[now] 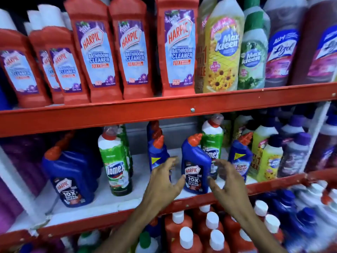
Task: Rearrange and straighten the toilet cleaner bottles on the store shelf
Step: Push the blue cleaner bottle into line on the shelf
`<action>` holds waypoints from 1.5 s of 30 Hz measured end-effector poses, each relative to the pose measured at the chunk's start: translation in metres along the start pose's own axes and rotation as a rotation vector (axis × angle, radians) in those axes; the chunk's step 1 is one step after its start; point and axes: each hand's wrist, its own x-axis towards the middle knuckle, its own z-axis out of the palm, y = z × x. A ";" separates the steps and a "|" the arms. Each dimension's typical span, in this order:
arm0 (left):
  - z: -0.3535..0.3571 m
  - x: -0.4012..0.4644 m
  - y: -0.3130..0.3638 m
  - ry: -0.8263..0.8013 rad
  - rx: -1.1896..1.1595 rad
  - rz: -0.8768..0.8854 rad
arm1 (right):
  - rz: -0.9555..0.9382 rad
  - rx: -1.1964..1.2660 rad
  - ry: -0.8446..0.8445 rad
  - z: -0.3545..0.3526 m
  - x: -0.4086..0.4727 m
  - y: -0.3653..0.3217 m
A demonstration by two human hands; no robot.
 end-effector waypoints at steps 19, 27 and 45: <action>-0.021 -0.034 -0.022 0.235 -0.291 -0.120 | -0.027 0.348 -0.215 0.035 -0.013 -0.050; -0.117 -0.077 -0.053 0.464 -0.200 -0.092 | -0.129 0.453 -0.307 0.095 -0.026 -0.137; -0.195 -0.129 -0.175 0.524 -0.016 -0.357 | -0.131 0.295 -0.477 0.251 -0.059 -0.217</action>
